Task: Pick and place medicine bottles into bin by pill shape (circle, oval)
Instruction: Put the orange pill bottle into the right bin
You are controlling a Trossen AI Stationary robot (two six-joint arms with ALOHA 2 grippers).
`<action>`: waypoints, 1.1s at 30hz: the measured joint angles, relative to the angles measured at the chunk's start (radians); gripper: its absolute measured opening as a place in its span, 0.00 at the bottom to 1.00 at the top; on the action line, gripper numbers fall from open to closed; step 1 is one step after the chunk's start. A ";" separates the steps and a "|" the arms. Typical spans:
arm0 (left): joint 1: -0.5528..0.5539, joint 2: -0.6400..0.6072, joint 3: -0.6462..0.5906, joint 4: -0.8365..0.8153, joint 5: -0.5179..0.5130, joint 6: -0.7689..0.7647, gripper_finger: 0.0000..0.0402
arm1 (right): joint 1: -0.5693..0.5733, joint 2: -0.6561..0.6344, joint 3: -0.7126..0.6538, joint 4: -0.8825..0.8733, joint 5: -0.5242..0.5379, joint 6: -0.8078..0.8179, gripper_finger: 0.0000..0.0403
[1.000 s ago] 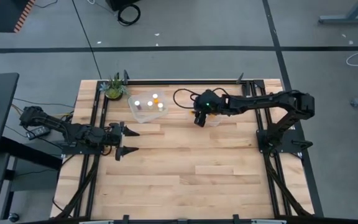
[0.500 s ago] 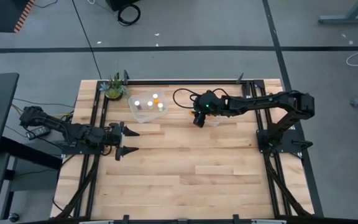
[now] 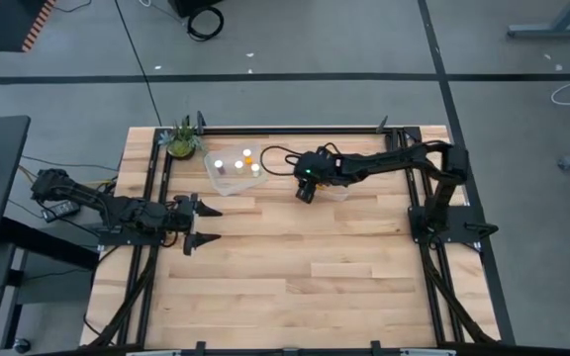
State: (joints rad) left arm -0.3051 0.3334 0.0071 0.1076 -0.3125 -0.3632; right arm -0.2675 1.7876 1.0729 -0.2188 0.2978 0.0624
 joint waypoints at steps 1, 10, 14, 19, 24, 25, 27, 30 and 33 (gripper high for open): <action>0.000 0.000 0.000 0.000 0.000 0.000 0.92 | -0.004 0.010 0.019 -0.015 -0.009 0.001 0.56; 0.000 0.000 0.000 -0.001 0.000 0.006 0.92 | -0.017 0.024 0.078 -0.075 -0.032 -0.001 0.56; 0.000 0.000 0.000 0.000 0.000 0.088 0.92 | -0.019 0.019 0.078 -0.086 -0.035 -0.007 0.56; 0.000 0.000 0.000 0.000 0.000 0.139 0.92 | -0.019 0.019 0.077 -0.095 -0.038 -0.010 0.58; 0.000 0.000 0.000 -0.001 0.000 0.121 0.92 | -0.018 0.019 0.077 -0.095 -0.038 -0.014 0.64; 0.000 0.000 0.000 -0.001 0.000 0.119 0.92 | -0.018 0.019 0.077 -0.095 -0.038 -0.014 0.66; 0.000 0.000 0.000 -0.001 0.000 0.118 0.92 | -0.019 0.019 0.077 -0.095 -0.038 -0.014 0.68; 0.000 0.000 0.000 -0.001 0.000 0.112 0.92 | -0.018 0.018 0.077 -0.095 -0.038 -0.024 0.70; 0.000 0.000 0.000 -0.001 0.000 0.112 0.92 | -0.018 -0.002 0.076 -0.098 -0.040 -0.033 0.70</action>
State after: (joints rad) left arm -0.3054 0.3333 0.0067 0.1070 -0.3126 -0.2508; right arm -0.2859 1.7851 1.1492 -0.3171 0.2576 0.0299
